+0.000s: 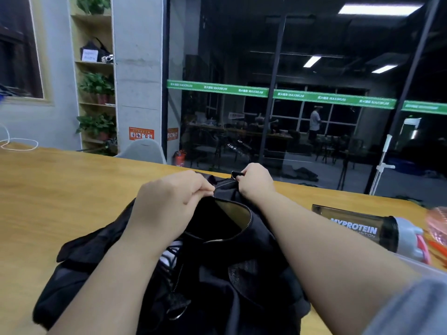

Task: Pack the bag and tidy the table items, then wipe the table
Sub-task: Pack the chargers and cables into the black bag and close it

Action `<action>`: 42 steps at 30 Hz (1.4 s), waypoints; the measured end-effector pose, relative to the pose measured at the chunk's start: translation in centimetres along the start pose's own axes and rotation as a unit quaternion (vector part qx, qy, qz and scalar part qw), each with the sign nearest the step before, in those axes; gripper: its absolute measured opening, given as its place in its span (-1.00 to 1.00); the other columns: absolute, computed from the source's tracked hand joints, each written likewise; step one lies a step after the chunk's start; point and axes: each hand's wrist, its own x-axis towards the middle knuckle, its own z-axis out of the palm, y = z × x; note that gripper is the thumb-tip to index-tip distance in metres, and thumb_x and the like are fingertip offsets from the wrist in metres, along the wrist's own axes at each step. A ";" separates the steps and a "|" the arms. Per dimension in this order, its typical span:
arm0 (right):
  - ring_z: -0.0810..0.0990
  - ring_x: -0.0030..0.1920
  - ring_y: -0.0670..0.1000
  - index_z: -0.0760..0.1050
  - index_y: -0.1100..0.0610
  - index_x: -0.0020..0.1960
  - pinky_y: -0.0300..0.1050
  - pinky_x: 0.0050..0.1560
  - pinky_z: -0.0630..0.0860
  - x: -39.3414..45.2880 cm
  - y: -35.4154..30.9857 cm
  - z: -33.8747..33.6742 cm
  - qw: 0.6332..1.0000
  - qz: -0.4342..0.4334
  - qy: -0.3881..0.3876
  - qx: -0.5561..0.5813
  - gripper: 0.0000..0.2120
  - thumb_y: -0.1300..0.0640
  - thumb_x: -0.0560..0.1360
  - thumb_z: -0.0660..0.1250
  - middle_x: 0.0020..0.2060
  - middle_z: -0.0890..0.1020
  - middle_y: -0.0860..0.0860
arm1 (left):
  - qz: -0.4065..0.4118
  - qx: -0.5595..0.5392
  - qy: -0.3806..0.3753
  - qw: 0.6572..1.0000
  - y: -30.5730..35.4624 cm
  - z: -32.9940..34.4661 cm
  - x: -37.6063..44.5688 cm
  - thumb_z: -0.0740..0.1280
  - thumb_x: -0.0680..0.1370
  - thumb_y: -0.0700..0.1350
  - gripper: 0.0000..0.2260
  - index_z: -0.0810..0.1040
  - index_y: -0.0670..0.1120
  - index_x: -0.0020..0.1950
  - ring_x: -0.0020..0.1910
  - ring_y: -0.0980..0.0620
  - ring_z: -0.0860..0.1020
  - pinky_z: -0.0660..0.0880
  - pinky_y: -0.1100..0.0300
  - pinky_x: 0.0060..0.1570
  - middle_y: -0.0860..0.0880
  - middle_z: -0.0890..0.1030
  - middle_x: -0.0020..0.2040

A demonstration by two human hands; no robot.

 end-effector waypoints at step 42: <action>0.27 0.26 -0.01 0.41 -0.07 0.33 -0.12 0.27 0.28 -8.7 0.5 -2.5 0.960 -0.269 -0.073 0.017 -0.63 0.17 0.56 0.17 0.21 0.52 -0.09 | -0.172 -0.100 -0.042 0.979 5.5 -6.7 -3.5 0.46 0.41 -0.20 -0.83 0.64 0.09 -0.23 -0.22 0.26 0.55 0.39 0.48 -0.25 0.28 0.60 -0.17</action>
